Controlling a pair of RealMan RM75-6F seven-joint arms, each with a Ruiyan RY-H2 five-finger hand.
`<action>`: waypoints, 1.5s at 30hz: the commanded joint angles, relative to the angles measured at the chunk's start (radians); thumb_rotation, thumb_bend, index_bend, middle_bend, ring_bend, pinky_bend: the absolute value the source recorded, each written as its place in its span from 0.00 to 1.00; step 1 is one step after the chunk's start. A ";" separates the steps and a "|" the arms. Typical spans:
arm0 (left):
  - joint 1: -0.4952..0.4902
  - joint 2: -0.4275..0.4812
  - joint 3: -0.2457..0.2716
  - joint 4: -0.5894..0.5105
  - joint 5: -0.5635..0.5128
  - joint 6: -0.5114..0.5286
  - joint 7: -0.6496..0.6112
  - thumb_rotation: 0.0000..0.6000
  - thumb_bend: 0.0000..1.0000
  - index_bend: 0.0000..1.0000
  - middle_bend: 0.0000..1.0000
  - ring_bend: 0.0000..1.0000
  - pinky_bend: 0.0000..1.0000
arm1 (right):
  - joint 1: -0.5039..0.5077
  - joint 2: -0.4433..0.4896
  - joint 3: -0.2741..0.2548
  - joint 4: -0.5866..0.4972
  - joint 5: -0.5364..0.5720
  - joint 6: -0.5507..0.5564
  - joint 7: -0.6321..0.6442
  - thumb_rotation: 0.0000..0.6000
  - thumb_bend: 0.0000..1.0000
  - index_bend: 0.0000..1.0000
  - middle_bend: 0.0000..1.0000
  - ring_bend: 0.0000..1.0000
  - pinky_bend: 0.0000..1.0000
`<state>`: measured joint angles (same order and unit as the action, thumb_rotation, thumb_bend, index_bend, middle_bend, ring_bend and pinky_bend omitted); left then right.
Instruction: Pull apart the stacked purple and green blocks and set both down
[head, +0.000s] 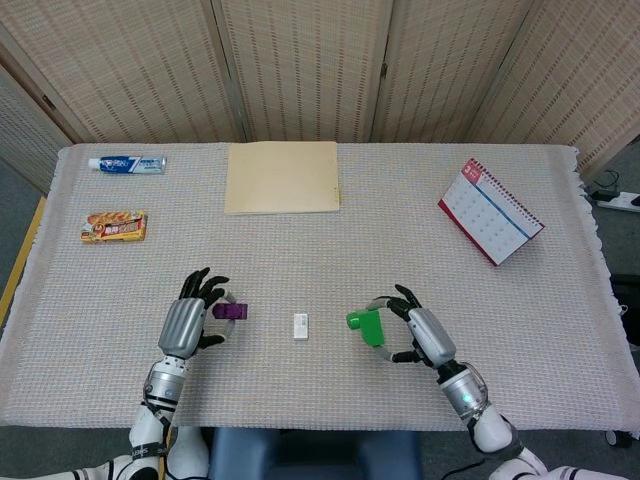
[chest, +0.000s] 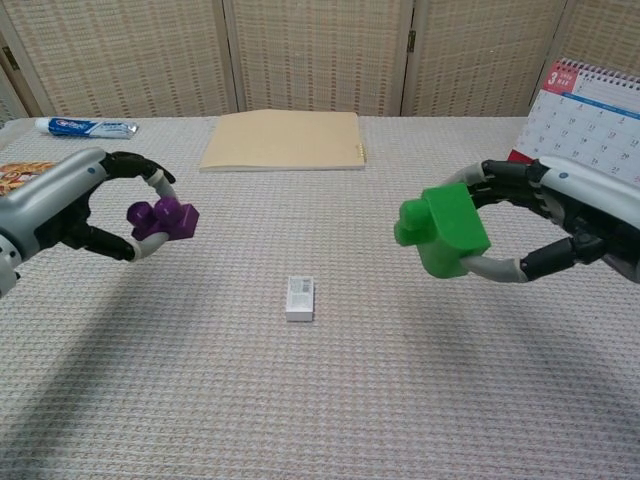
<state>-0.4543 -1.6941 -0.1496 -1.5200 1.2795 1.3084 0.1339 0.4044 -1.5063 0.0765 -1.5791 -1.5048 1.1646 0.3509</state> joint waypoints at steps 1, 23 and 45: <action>-0.005 -0.052 0.025 0.136 0.030 -0.038 -0.066 1.00 0.53 0.75 0.25 0.02 0.00 | 0.004 0.114 -0.022 -0.040 0.080 -0.074 -0.191 1.00 0.35 0.90 0.26 0.20 0.00; -0.035 -0.074 0.022 0.198 -0.027 -0.193 -0.035 1.00 0.33 0.00 0.01 0.00 0.00 | 0.046 0.182 -0.017 -0.038 0.130 -0.172 -0.245 1.00 0.34 0.00 0.00 0.00 0.00; 0.198 0.418 0.260 -0.093 0.305 0.159 -0.087 1.00 0.32 0.02 0.00 0.00 0.00 | -0.247 0.395 -0.094 -0.269 0.168 0.323 -0.738 1.00 0.31 0.00 0.00 0.00 0.00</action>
<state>-0.3327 -1.3236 0.0562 -1.6594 1.5237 1.3639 0.1147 0.2521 -1.1014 0.0191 -1.8331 -1.3393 1.3733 -0.3270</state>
